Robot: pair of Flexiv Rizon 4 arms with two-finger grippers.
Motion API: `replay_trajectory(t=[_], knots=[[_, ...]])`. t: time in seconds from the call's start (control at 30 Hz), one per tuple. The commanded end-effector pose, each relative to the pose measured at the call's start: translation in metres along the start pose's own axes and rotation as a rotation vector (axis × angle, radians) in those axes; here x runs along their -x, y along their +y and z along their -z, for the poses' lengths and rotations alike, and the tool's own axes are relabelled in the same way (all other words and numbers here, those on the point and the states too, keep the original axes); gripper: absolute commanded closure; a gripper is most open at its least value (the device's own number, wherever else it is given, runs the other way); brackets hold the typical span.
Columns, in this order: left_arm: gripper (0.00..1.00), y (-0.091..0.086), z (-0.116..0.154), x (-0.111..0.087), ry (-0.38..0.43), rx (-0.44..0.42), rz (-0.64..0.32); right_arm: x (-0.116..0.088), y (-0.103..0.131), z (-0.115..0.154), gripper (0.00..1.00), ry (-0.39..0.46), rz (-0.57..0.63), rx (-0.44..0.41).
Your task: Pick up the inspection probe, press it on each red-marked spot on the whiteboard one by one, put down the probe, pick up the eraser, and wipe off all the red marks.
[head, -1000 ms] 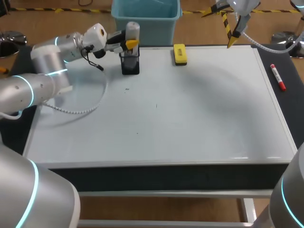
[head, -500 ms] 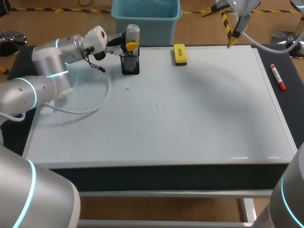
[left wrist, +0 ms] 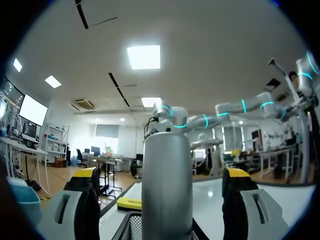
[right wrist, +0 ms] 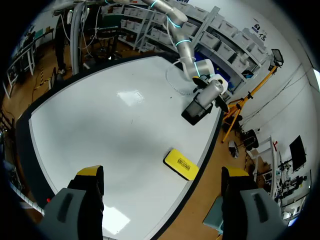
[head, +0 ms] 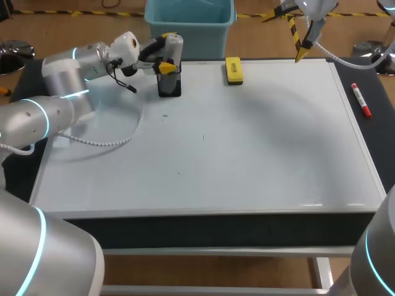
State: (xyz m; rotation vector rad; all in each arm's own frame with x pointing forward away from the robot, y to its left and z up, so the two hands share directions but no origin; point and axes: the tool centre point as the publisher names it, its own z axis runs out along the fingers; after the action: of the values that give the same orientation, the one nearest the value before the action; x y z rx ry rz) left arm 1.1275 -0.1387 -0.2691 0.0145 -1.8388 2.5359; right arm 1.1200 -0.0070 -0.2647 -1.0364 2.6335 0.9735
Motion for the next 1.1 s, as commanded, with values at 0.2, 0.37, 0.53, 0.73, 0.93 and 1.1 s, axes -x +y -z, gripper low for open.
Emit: replay_trajectory(t=[0.2,0.37,0.53,0.73,0.93,1.1], knots=[[0.0,-0.02,0.013,-0.012,-0.073,0.12,-0.022,0.0,0.0,0.001,0.0,0.003,0.002,-0.003],[0.0,-0.028,0.024,-0.019,-0.145,0.245,-0.041,0.0,0.0,0.001,0.0,0.003,0.002,-0.003],[0.0,-0.037,0.037,-0.03,-0.219,0.355,-0.063,0.0,0.0,0.001,0.0,0.003,0.002,-0.003],[0.0,-0.04,0.052,-0.047,-0.291,0.46,-0.074,0.0,0.0,0.001,0.0,0.003,0.002,-0.003],[0.0,-0.043,0.069,-0.065,-0.364,0.537,-0.099,0.0,0.0,0.001,0.0,0.003,0.002,-0.003],[0.0,-0.047,0.079,-0.079,-0.414,0.634,-0.142,0.0,0.0,0.001,0.0,0.003,0.002,-0.003]])
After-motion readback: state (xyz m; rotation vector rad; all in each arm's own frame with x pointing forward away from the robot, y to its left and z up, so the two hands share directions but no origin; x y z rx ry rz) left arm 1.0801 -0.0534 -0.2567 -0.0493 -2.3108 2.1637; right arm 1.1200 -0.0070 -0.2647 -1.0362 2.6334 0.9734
